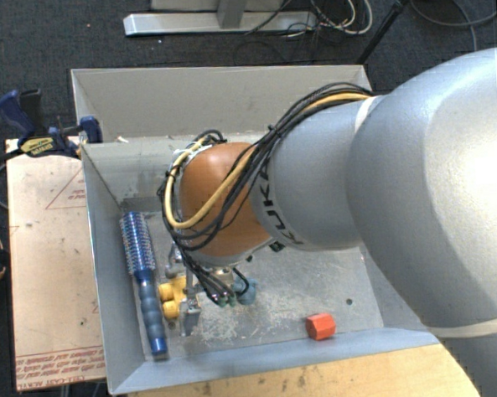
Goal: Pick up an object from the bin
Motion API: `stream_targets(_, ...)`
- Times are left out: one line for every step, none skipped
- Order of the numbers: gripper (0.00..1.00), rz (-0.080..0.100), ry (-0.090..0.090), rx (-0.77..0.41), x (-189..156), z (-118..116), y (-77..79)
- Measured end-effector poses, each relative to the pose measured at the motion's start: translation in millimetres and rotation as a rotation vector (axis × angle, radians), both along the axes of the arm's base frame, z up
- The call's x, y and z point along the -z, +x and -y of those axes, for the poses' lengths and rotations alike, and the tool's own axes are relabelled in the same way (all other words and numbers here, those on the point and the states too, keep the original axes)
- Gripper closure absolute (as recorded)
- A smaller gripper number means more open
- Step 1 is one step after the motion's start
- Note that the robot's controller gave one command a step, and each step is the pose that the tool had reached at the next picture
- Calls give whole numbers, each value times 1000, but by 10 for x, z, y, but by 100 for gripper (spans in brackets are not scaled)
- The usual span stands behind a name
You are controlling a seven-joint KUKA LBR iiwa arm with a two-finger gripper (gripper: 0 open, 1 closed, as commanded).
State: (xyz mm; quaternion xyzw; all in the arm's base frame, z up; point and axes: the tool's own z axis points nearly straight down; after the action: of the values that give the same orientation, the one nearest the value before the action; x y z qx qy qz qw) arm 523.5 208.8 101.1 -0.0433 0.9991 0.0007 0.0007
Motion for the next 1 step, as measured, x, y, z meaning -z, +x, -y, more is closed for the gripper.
stream_targets(0,0,0,49,-128,37,-4)
